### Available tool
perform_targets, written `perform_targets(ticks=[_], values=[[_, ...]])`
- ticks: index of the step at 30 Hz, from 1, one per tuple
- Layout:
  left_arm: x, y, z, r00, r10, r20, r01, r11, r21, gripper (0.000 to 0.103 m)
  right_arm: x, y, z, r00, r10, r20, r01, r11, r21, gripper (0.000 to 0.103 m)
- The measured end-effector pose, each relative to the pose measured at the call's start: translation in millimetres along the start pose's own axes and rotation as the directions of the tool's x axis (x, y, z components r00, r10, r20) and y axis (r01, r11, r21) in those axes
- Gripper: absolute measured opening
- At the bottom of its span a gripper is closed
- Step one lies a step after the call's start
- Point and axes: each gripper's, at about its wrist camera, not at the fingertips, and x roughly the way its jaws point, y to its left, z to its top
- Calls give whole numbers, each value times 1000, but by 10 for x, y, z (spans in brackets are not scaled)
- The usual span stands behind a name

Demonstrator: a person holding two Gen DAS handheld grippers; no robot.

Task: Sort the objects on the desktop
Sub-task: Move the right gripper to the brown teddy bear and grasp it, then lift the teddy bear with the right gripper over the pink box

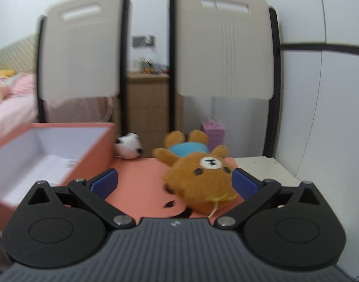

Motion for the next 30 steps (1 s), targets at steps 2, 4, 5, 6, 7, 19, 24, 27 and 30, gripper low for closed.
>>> perform_targets(ticks=[2,4,5,6,7,19,24,27,30], values=[[18,25,-2,1000,-1,-2,1,1000,-4,103,325,-59,58,1000,5,-31,-5,1000,0,103],[40,57,-14,1000,4,-6,-4,1000,-9,103,629,-86,96,999,-12,-51,11,1000,-23,103],[56,72,-22,1000,8,-10,-8,1000,-11,103,762,-89,107,998,-27,-59,25,999,-43,103],[72,87,-31,1000,12,-13,-12,1000,-11,103,887,-91,118,997,-41,-66,36,997,-63,103],[89,102,-41,1000,17,-17,-17,1000,-10,103,979,-94,122,996,-48,-76,42,996,-78,103],[203,347,-65,998,32,-46,-37,994,-105,103,1578,-30,-147,966,-185,-182,118,937,-329,103],[200,300,-81,998,25,-49,-30,995,-91,103,1525,-118,-189,961,-214,-174,158,944,-290,93],[192,251,-96,999,21,-48,-25,997,-74,103,1437,-168,-152,964,-221,-148,184,956,-229,81],[190,209,-117,999,22,-48,-25,998,-56,103,1352,-166,-120,973,-197,-118,172,966,-194,72]])
